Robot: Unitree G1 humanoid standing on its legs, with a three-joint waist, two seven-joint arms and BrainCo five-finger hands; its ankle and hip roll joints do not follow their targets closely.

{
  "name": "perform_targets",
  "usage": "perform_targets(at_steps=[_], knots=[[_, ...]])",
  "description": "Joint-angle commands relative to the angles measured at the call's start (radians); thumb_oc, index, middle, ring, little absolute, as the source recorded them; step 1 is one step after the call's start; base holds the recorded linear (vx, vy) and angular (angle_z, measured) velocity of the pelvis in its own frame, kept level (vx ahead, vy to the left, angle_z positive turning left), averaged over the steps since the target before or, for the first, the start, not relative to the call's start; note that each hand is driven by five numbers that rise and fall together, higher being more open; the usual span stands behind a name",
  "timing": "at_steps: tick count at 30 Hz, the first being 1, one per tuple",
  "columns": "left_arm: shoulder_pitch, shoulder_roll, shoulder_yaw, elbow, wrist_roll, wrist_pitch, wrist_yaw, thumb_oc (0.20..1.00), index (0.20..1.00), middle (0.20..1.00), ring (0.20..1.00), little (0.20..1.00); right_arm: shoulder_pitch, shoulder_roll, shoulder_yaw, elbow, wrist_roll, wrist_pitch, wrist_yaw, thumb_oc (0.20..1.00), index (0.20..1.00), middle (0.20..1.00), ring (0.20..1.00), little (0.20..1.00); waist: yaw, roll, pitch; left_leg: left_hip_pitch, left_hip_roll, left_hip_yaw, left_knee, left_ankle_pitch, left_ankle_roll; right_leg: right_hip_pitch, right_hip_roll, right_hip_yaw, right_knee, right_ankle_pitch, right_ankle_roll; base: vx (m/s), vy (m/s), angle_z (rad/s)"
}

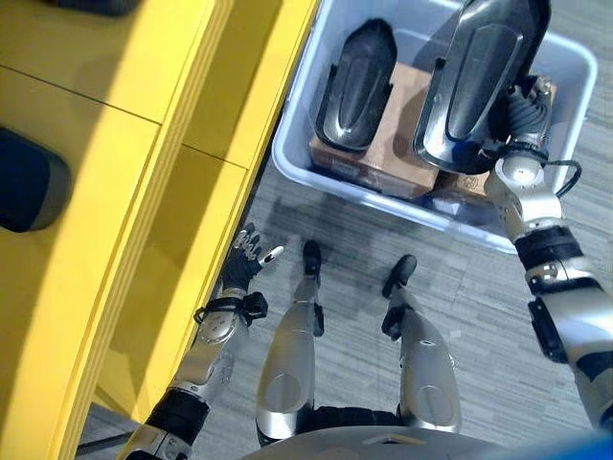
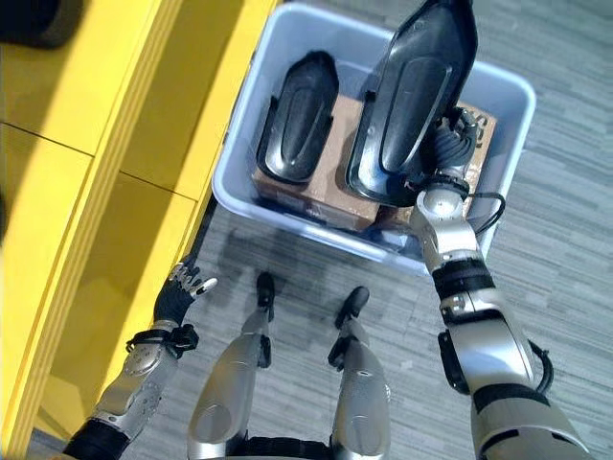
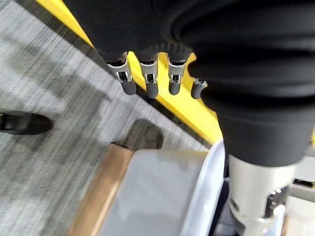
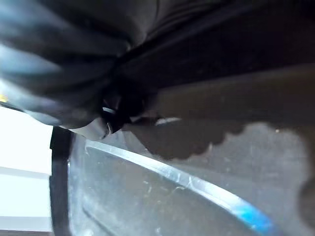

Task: Move parts from the plastic box to the shelf.

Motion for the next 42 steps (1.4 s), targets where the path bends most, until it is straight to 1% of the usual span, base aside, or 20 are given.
perform_targets(at_steps=[1,4,5,7,10,14,21,25,30,31,32,33,34,35,36,37,38,39,40,42], knots=[[0.078,0.030,0.016,-0.018,0.014,-0.005,-0.030,1.000,1.000,1.000,1.000,1.000,0.048,-0.023,-0.077,-0.093,-0.063,-0.088,-0.003,0.200,0.200,0.200,0.200,0.200,0.010,-0.024,-0.101,0.037,0.013,-0.031,0.023,-0.068,-0.033,0.037,-0.063,0.087,0.039,-0.053,0.133,0.07,-0.002,0.07],[0.144,0.017,0.078,-0.027,0.035,0.018,-0.051,1.000,1.000,1.000,1.000,1.000,0.248,0.036,-0.124,-0.307,-0.078,-0.100,0.052,0.200,0.200,0.200,0.200,0.200,-0.002,-0.038,-0.192,0.109,0.016,-0.022,-0.001,-0.075,-0.032,0.115,-0.059,0.085,-0.006,-0.047,0.140,0.15,0.000,0.01],[0.176,-0.007,0.114,-0.020,0.049,0.034,-0.059,1.000,1.000,1.000,1.000,1.000,0.357,0.075,-0.137,-0.395,-0.050,-0.105,0.109,0.200,0.200,0.200,0.200,0.200,-0.009,-0.041,-0.234,0.145,0.021,-0.016,-0.015,-0.081,-0.033,0.146,-0.053,0.087,-0.018,-0.054,0.141,0.13,-0.002,-0.08],[0.188,-0.014,0.129,-0.021,0.056,0.038,-0.063,1.000,1.000,1.000,1.000,1.000,0.394,0.078,-0.141,-0.430,-0.056,-0.101,0.130,0.200,0.200,0.200,0.200,0.200,-0.013,-0.043,-0.249,0.156,0.023,-0.014,-0.020,-0.077,-0.033,0.157,-0.051,0.085,-0.023,-0.052,0.141,0.09,-0.009,-0.18],[0.237,-0.041,0.181,-0.024,0.089,0.056,-0.086,1.000,1.000,1.000,1.000,1.000,0.521,0.090,-0.161,-0.536,-0.076,-0.078,0.200,0.200,0.200,0.200,0.200,0.200,-0.024,-0.039,-0.318,0.216,0.033,0.000,-0.042,-0.083,-0.035,0.204,-0.036,0.098,-0.042,-0.063,0.140,0.09,-0.021,-0.05],[0.277,-0.070,0.211,-0.031,0.117,0.075,-0.104,1.000,1.000,1.000,1.000,1.000,0.604,0.101,-0.144,-0.599,-0.073,-0.047,0.274,0.200,0.200,0.200,0.200,0.200,-0.038,-0.034,-0.374,0.282,0.050,0.026,-0.066,-0.087,-0.039,0.240,-0.014,0.123,-0.049,-0.078,0.136,0.04,-0.046,-0.20],[0.269,-0.097,0.205,-0.048,0.148,0.089,-0.123,1.000,1.000,1.000,1.000,1.000,0.614,0.121,-0.058,-0.651,-0.092,-0.012,0.348,0.200,0.200,0.200,0.200,0.200,-0.062,-0.014,-0.456,0.366,0.091,0.055,-0.060,-0.097,-0.046,0.283,0.034,0.192,-0.024,-0.134,0.112,-0.02,-0.108,-0.33],[0.267,-0.115,0.212,-0.060,0.143,0.096,-0.104,1.000,1.000,1.000,1.000,1.000,0.568,0.120,-0.010,-0.684,-0.065,-0.005,0.357,0.200,0.200,0.200,0.200,0.200,-0.060,0.006,-0.452,0.385,0.139,0.049,-0.022,-0.082,-0.061,0.304,0.075,0.198,0.022,-0.197,0.073,-0.04,-0.246,-0.12],[0.287,-0.143,0.227,-0.068,0.109,0.090,-0.088,1.000,1.000,1.000,1.000,1.000,0.484,0.092,0.041,-0.690,-0.058,-0.011,0.363,0.200,0.200,0.200,0.200,0.200,-0.028,0.023,-0.412,0.350,0.187,0.016,0.014,-0.005,-0.083,0.287,0.121,0.185,0.043,-0.223,0.037,-0.07,-0.188,-0.05],[0.289,-0.147,0.227,-0.065,0.101,0.089,-0.084,1.000,1.000,1.000,1.000,1.000,0.472,0.090,0.049,-0.691,-0.050,-0.015,0.363,0.200,0.200,0.200,0.200,0.200,-0.017,0.026,-0.398,0.332,0.194,-0.003,0.014,0.031,-0.089,0.282,0.131,0.176,0.039,-0.222,0.029,-0.11,-0.153,0.16],[0.289,-0.150,0.227,-0.064,0.095,0.087,-0.082,1.000,1.000,1.000,1.000,1.000,0.471,0.086,0.048,-0.690,-0.039,-0.019,0.362,0.200,0.200,0.200,0.200,0.200,-0.010,0.028,-0.386,0.310,0.197,-0.018,0.006,0.064,-0.096,0.276,0.134,0.163,0.031,-0.220,0.026,-0.20,-0.137,0.26],[0.276,-0.150,0.221,-0.053,0.094,0.091,-0.085,1.000,1.000,1.000,1.000,1.000,0.471,0.069,0.039,-0.686,-0.027,-0.021,0.361,0.200,0.200,0.200,0.200,0.200,0.000,0.025,-0.374,0.263,0.196,-0.032,-0.024,0.126,-0.113,0.253,0.123,0.116,0.023,-0.217,0.021,-0.38,-0.181,0.95],[0.257,-0.133,0.212,-0.030,0.106,0.094,-0.101,1.000,1.000,1.000,1.000,1.000,0.475,0.044,0.001,-0.673,-0.018,-0.032,0.342,0.200,0.200,0.200,0.200,0.200,-0.001,0.007,-0.367,0.245,0.206,0.019,0.014,0.129,-0.116,0.223,0.089,0.038,0.006,-0.204,0.014,-0.39,-0.254,1.52],[0.255,-0.134,0.207,-0.025,0.108,0.097,-0.123,1.000,1.000,1.000,1.000,1.000,0.504,0.051,-0.020,-0.683,-0.002,-0.045,0.347,0.200,0.200,0.200,0.200,0.200,-0.028,0.008,-0.384,0.314,0.226,0.076,0.084,0.055,-0.121,0.215,0.085,-0.019,0.011,-0.226,0.010,-0.32,-0.248,2.98],[0.251,-0.137,0.204,-0.027,0.108,0.097,-0.127,1.000,1.000,1.000,1.000,1.000,0.515,0.056,-0.025,-0.683,0.007,-0.047,0.350,0.200,0.200,0.200,0.200,0.200,-0.039,0.011,-0.386,0.345,0.226,0.089,0.114,0.023,-0.118,0.212,0.085,-0.035,0.017,-0.227,0.006,-0.15,-0.120,2.98],[0.243,-0.139,0.198,-0.032,0.115,0.101,-0.135,1.000,1.000,1.000,1.000,1.000,0.536,0.064,-0.036,-0.681,-0.006,-0.042,0.349,0.200,0.200,0.200,0.200,0.200,-0.054,0.021,-0.395,0.404,0.200,0.085,0.130,-0.046,-0.112,0.199,0.076,-0.066,0.038,-0.227,0.006,-0.13,0.031,2.71],[0.238,-0.141,0.194,-0.037,0.122,0.103,-0.140,1.000,1.000,1.000,1.000,1.000,0.550,0.074,-0.041,-0.682,-0.003,-0.039,0.352,0.200,0.200,0.200,0.200,0.200,-0.065,0.028,-0.395,0.428,0.184,0.086,0.114,-0.081,-0.109,0.191,0.064,-0.083,0.057,-0.225,0.014,-0.09,0.107,1.50],[0.240,-0.143,0.193,-0.042,0.129,0.107,-0.145,1.000,1.000,1.000,1.000,1.000,0.560,0.081,-0.049,-0.684,0.005,-0.037,0.356,0.200,0.200,0.200,0.200,0.200,-0.077,0.033,-0.399,0.438,0.177,0.091,0.080,-0.102,-0.104,0.188,0.048,-0.095,0.073,-0.223,0.024,-0.07,0.274,1.46],[0.238,-0.145,0.189,-0.049,0.143,0.109,-0.156,1.000,1.000,1.000,1.000,1.000,0.593,0.089,-0.074,-0.684,-0.002,-0.032,0.353,0.200,0.200,0.200,0.200,0.200,-0.093,0.048,-0.408,0.439,0.192,0.171,-0.019,-0.110,-0.113,0.183,0.009,-0.125,0.100,-0.210,0.044,-0.03,0.355,1.42],[0.251,-0.141,0.198,-0.067,0.151,0.111,-0.163,1.000,1.000,1.000,1.000,1.000,0.614,0.099,-0.079,-0.680,0.000,-0.024,0.365,0.200,0.200,0.200,0.200,0.200,-0.076,0.042,-0.402,0.433,0.157,0.160,-0.041,-0.146,-0.089,0.191,-0.029,-0.131,0.098,-0.168,0.066,-0.01,0.307,0.87]])
